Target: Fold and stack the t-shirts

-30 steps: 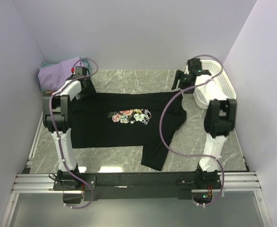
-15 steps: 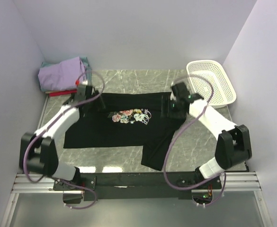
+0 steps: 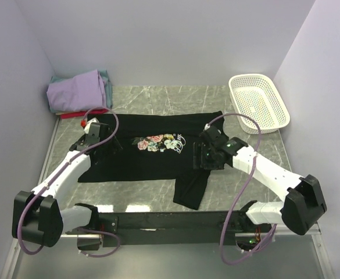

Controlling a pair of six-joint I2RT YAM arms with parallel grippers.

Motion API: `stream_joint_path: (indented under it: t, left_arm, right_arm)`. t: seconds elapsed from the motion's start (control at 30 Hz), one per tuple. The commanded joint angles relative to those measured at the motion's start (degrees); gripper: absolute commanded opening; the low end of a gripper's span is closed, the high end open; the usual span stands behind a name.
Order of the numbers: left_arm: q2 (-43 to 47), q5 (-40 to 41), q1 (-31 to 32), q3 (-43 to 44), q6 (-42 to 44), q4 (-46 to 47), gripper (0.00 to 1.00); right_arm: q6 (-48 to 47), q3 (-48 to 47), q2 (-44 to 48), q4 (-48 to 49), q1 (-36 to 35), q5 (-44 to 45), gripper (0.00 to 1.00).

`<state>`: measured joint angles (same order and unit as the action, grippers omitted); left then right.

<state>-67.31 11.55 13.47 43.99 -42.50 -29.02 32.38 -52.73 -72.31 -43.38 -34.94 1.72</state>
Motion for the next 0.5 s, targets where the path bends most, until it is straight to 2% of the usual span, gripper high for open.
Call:
stream_joint_path:
  t: [0.0,0.33,0.43,0.47]
  left_arm:
    - [1.83,6.19,0.15,-1.01,-4.69,-5.17,0.8]
    - [3.06,8.49,0.15,-2.59,-7.77,-8.86,0.82]
    - [2.53,8.31,0.15,-2.15,-7.51,-8.95,0.83]
    - [2.19,8.4,0.15,-2.15,-7.51,-8.95,0.83]
  right_arm:
    - [6.02,0.87,-0.81,0.05,-4.86,4.52,0.8]
    - [10.33,0.0,-9.5,0.57,-10.32,9.17,0.8]
    - [11.73,-0.18,-10.3,1.27,-10.85,10.85,0.78]
    - [12.18,-0.18,-10.3,1.54,-10.85,11.2,0.71]
